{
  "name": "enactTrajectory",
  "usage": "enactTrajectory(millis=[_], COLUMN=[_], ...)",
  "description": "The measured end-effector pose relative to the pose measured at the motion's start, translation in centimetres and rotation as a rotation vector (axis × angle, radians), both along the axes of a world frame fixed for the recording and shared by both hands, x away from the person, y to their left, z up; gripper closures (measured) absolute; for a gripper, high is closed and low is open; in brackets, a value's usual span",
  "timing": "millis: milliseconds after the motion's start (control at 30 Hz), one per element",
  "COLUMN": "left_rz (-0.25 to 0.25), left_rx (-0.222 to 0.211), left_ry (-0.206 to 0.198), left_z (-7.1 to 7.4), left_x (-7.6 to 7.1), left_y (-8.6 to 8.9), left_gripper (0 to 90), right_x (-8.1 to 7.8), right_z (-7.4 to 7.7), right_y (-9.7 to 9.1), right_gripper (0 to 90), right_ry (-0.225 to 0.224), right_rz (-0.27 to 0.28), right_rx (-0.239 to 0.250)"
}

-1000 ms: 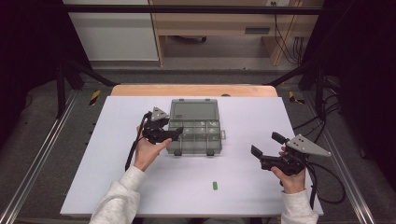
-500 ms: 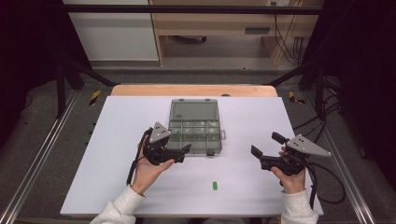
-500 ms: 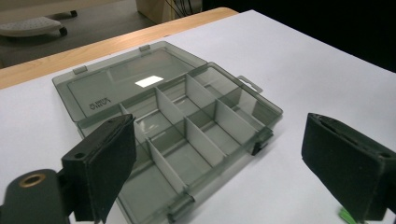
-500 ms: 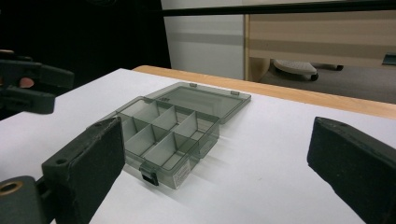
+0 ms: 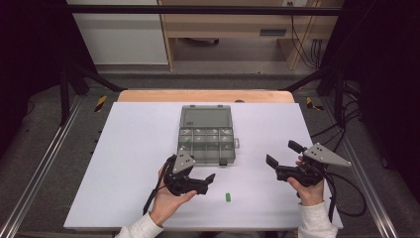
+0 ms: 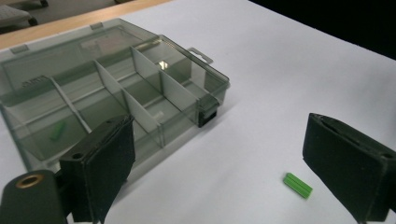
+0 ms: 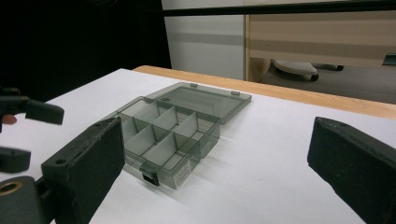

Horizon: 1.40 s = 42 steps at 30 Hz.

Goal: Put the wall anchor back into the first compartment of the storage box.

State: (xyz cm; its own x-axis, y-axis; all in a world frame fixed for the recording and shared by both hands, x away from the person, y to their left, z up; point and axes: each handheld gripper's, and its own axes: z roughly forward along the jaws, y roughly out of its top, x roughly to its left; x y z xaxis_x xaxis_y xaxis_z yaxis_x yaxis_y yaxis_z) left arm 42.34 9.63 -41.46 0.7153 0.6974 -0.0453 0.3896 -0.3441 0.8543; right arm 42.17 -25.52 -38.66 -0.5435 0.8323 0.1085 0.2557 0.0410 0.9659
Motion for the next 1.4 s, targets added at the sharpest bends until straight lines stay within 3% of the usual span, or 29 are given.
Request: enactTrajectory(millis=[467,700,1400], left_rz=[-0.048,-0.05,-0.042], left_rx=[0.088,0.106,0.171], left_ry=[0.08,0.101,0.133], left_z=[-3.7,-4.5,-6.4], left_x=[-1.1,-1.3,-1.3], left_y=[-3.3,-4.3,-6.3], left_gripper=[10.2,12.4,33.9], right_x=[-0.1,0.0,0.0], right_z=[0.0,-0.1,-0.1], right_y=[0.0,0.1,0.1], right_gripper=[4.4,4.3,4.4], right_ry=[-0.001,0.006,0.002], right_rz=[0.0,0.004,0.005], right_rx=[0.003,-0.001,-0.002])
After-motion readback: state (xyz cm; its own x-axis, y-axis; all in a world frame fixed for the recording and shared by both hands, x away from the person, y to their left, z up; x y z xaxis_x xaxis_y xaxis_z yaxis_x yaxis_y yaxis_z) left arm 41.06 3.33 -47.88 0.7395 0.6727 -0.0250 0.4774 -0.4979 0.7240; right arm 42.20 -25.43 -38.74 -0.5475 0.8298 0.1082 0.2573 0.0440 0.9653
